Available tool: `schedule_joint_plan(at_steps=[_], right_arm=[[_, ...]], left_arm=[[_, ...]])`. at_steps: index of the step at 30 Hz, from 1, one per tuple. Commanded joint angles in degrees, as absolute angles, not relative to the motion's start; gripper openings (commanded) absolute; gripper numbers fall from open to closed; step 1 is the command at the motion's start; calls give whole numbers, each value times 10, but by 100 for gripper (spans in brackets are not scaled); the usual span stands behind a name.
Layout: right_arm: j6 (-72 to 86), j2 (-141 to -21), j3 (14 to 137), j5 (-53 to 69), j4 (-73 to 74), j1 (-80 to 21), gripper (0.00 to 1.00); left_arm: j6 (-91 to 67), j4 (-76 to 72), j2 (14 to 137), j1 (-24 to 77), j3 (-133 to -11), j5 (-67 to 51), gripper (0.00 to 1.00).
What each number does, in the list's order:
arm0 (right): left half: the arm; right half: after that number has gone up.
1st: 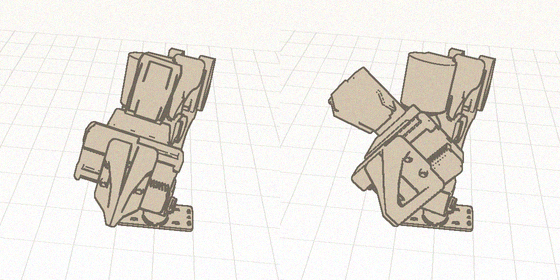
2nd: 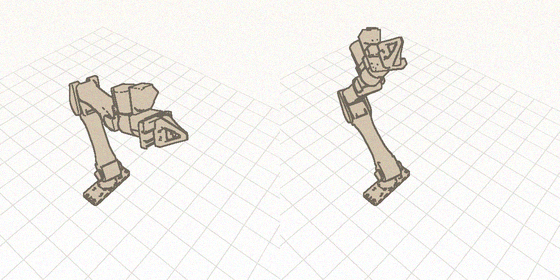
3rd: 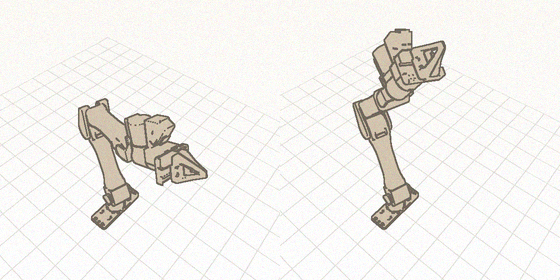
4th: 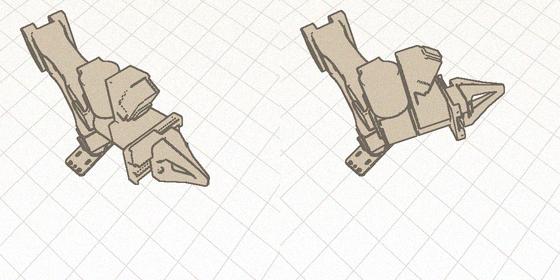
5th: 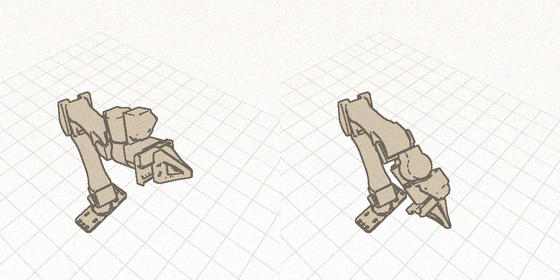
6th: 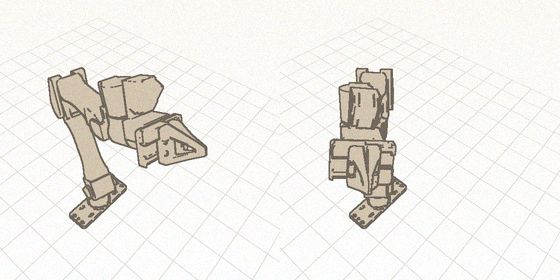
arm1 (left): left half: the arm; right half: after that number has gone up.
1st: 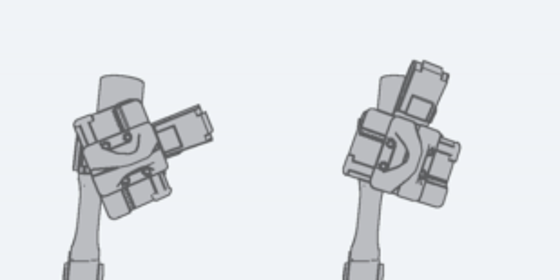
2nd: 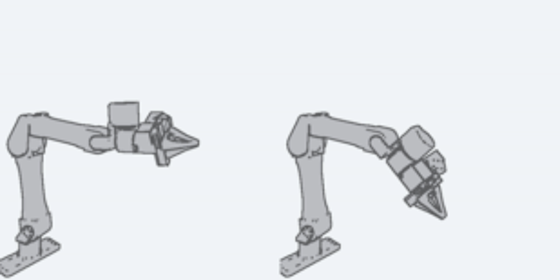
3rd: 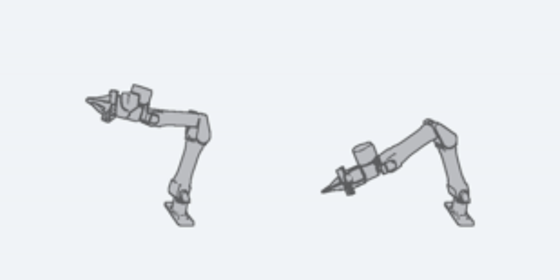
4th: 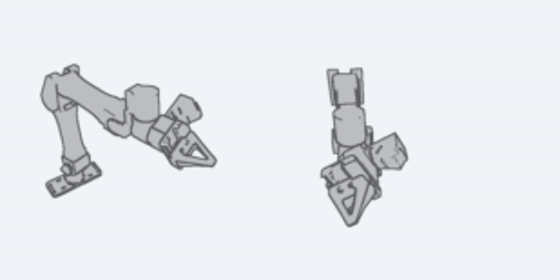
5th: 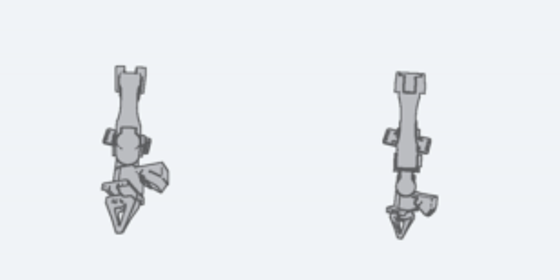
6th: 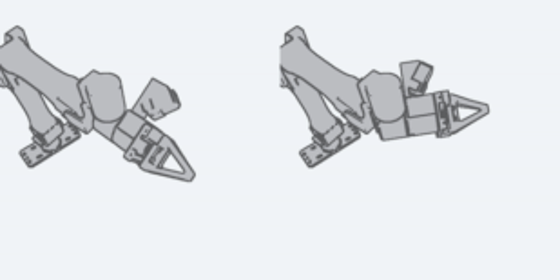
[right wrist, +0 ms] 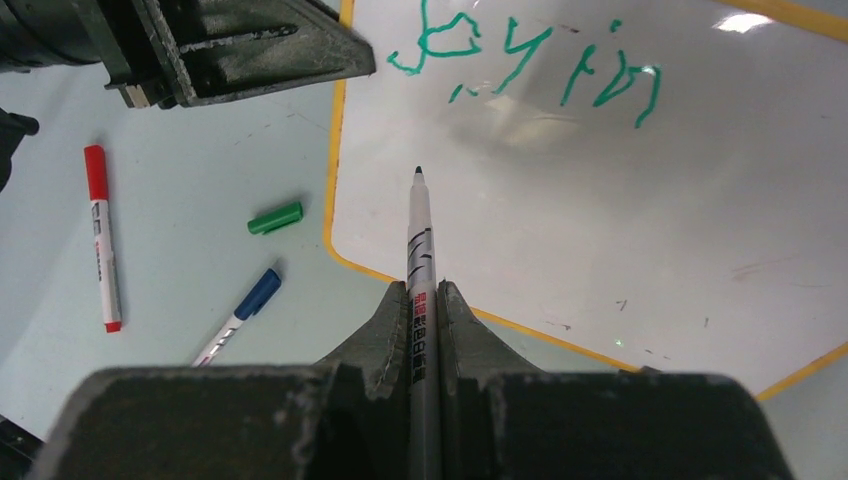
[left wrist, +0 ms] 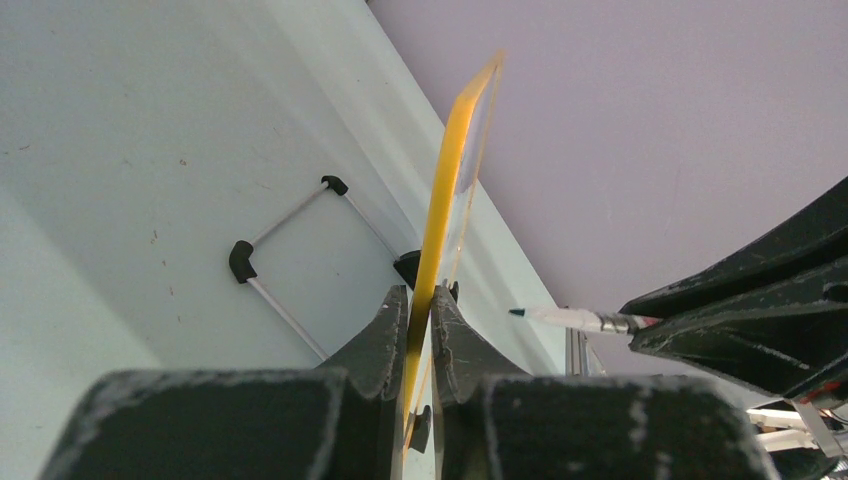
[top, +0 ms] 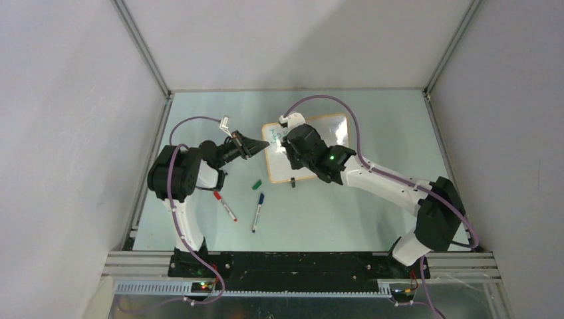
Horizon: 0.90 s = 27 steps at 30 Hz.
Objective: Write a sentence on the whiteboard
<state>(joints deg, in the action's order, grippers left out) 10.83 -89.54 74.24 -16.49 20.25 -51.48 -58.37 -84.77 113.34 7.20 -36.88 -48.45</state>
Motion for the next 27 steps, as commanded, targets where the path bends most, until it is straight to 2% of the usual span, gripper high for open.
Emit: schedule_joint_plan(at_steps=[1, 27], right_arm=[[102, -918, 756, -185, 179, -529, 0], [94, -984, 818, -266, 197, -556, 0]], left_arm=[[-584, -878, 1135, 71, -383, -493, 0], [-584, -878, 1136, 72, -386, -494, 0]])
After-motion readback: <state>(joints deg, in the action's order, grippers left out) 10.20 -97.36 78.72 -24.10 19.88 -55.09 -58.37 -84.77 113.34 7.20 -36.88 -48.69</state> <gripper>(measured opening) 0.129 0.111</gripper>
